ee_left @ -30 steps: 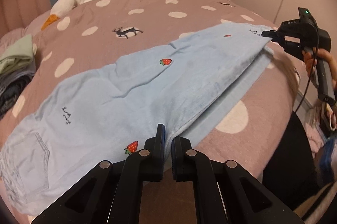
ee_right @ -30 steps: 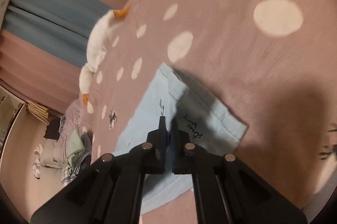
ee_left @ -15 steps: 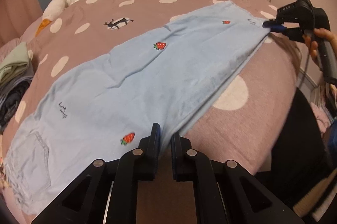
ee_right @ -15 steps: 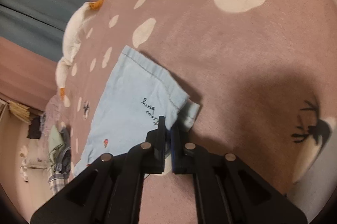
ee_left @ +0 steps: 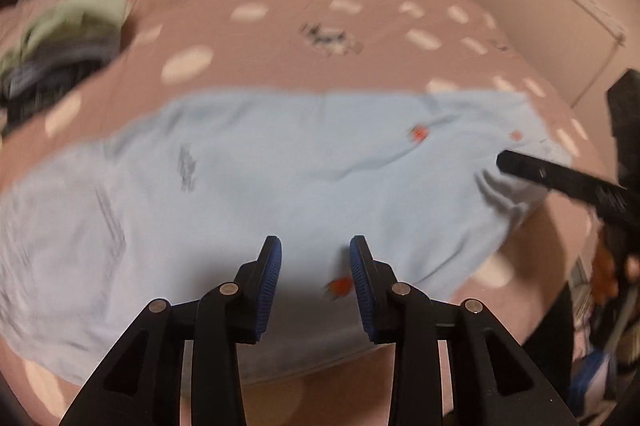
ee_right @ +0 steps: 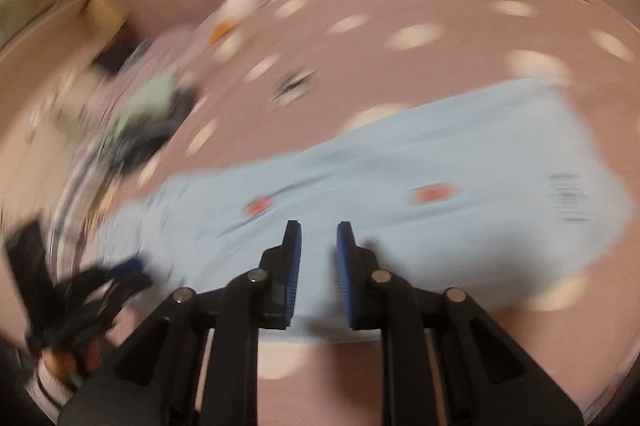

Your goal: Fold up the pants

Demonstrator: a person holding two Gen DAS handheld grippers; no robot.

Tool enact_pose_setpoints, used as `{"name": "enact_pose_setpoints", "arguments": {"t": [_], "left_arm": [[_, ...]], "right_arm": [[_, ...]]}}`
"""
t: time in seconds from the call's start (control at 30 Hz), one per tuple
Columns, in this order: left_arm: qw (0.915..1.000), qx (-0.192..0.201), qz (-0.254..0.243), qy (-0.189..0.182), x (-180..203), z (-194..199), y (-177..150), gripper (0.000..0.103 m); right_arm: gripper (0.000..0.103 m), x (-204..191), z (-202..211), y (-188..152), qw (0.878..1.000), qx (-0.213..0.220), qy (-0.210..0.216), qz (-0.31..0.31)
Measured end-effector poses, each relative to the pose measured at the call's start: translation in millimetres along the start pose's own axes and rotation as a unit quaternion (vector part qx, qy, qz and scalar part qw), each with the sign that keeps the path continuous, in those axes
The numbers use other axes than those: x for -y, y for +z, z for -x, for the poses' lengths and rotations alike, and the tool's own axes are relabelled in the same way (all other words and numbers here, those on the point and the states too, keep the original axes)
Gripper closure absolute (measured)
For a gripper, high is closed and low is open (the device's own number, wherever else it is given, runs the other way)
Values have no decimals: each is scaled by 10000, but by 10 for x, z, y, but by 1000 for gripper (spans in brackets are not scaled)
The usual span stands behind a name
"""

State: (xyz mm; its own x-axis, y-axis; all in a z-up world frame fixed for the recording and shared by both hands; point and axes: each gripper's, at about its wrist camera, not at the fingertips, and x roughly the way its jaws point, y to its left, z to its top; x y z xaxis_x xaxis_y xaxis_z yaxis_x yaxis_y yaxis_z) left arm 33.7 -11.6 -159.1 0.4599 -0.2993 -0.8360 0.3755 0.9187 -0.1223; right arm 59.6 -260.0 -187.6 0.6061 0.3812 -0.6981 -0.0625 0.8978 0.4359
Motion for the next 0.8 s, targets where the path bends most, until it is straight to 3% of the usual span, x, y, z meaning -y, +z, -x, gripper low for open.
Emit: {"name": "enact_pose_setpoints", "arguments": {"t": [0.07, 0.1, 0.17, 0.27, 0.37, 0.53, 0.67, 0.7, 0.73, 0.8], "left_arm": [[9998, 21, -151, 144, -28, -52, -159, 70], [9997, 132, -169, 98, -44, -9, -226, 70], [9999, 143, 32, -86, -146, 95, -322, 70], [9989, 173, 416, -92, -381, 277, -387, 70], [9968, 399, 663, 198, -633, 455, -337, 70], [9834, 950, 1292, 855, -1196, 671, -162, 70], [9674, 551, 1811, 1682, -1657, 504, -276, 70], [9638, 451, 1982, 1728, -1785, 464, -356, 70], [9644, 561, 2158, 1419, -1888, 488, -439, 71], [9615, 723, 2350, 1225, -1977, 584, -527, 77]], "right_arm": [[86, -254, -209, -179, 9981, -349, 144, 492], [86, -379, -345, -353, 9938, -733, 212, 806], [85, -426, -399, -463, 9901, -947, 214, 1010], [85, -546, -272, -683, 9768, -899, 20, 1943], [85, -466, -157, -573, 9761, -1234, 234, 1773], [82, -469, 16, -396, 9848, -714, 631, 1454], [81, -505, -283, -259, 9919, -536, 424, 1072], [82, -496, -399, -259, 9923, -641, 332, 1008], [85, -438, -501, -273, 9924, -780, 223, 928], [90, -295, -530, -294, 9928, -884, 175, 794]]}}
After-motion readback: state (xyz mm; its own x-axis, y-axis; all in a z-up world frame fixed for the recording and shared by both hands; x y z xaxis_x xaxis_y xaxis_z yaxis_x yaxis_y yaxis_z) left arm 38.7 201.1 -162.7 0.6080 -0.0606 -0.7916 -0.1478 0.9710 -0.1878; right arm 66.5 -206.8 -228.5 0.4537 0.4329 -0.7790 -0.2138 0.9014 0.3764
